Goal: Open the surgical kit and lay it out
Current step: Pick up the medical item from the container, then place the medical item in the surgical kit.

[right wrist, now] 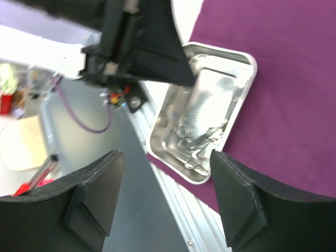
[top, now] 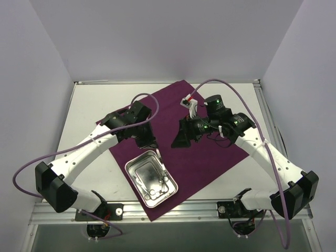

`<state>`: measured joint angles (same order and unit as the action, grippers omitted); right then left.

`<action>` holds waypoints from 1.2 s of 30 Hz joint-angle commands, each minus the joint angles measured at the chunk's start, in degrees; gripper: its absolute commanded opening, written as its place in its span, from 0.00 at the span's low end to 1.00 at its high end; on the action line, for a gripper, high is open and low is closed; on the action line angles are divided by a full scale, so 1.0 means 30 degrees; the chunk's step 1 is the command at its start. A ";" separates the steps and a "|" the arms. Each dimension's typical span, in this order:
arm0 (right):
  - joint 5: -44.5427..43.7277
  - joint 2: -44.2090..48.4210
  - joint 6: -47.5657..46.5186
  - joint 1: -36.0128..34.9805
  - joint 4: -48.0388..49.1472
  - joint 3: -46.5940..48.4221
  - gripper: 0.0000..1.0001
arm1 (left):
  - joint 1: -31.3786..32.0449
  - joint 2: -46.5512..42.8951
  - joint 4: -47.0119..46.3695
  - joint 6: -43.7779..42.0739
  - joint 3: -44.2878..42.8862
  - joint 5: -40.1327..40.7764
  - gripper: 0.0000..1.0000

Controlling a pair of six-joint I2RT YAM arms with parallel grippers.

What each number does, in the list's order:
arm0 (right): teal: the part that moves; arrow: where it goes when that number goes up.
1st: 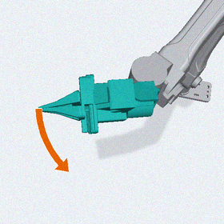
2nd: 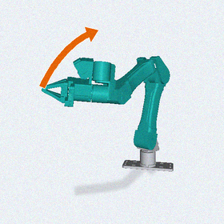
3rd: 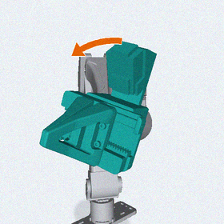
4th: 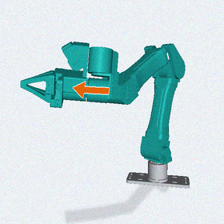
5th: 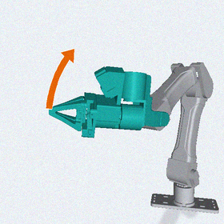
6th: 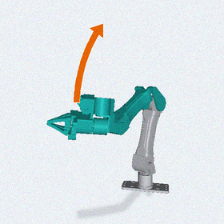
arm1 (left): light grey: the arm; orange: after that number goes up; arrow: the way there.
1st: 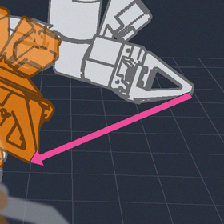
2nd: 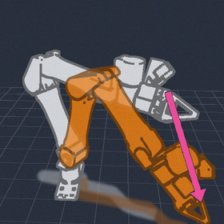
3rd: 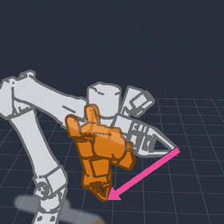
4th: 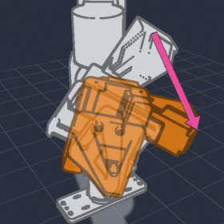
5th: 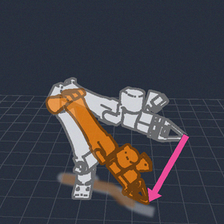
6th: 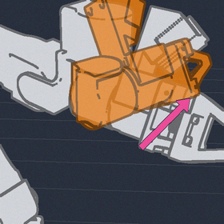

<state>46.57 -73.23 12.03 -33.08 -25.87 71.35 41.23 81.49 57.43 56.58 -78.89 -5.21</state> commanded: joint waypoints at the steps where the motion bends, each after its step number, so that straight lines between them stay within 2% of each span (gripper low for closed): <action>1: 0.2641 0.0035 -0.0057 -0.0398 0.0800 -0.0286 0.66 | -0.0209 -0.0942 -0.1593 0.0477 -0.0392 -0.0723 0.02; 2: 0.2613 0.0065 0.0031 -0.0457 0.0858 -0.0404 0.62 | -0.0209 -0.1031 -0.1739 0.0622 -0.0392 -0.0752 0.02; 6: 0.2876 0.0065 0.0003 -0.0838 0.0859 -0.0961 0.58 | -0.0443 -0.1412 -0.2995 0.1325 -0.0363 -0.1307 0.02; 7: 0.2818 0.0007 0.0032 -0.0954 0.0859 -0.1049 0.51 | -0.0473 -0.1529 -0.3203 0.1530 -0.0363 -0.1512 0.02; 9: 0.2584 -0.0140 -0.0084 -0.1131 0.0713 -0.1196 0.45 | -0.0560 -0.1617 -0.3817 0.1941 -0.0363 -0.1777 0.02; 15: 0.2438 -0.0491 -0.0027 -0.1366 0.0888 -0.1343 0.43 | -0.0707 -0.1530 -0.3938 0.2088 -0.1212 -0.2012 0.02; 19: 0.2553 -0.1017 -0.0260 -0.1424 0.0654 -0.1313 0.36 | -0.0737 -0.1471 -0.4172 0.2234 -0.1388 -0.2217 0.02; 32: 0.1940 -0.1634 -0.0524 -0.1454 0.0596 -0.1080 0.34 | -0.0766 -0.1617 -0.4406 0.2352 -0.1155 -0.2510 0.02; 34: 0.1880 -0.1751 -0.0553 -0.1454 0.0566 -0.0992 0.27 | -0.0795 -0.1647 -0.4494 0.2352 -0.0949 -0.2685 0.02; 36: 0.1880 -0.1897 -0.0554 -0.1483 0.0595 -0.0903 0.25 | -0.0824 -0.1676 -0.4611 0.2381 -0.0890 -0.2744 0.02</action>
<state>51.90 -78.30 11.42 -37.06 -24.21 67.26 39.20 78.04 46.46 62.94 -80.64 -12.32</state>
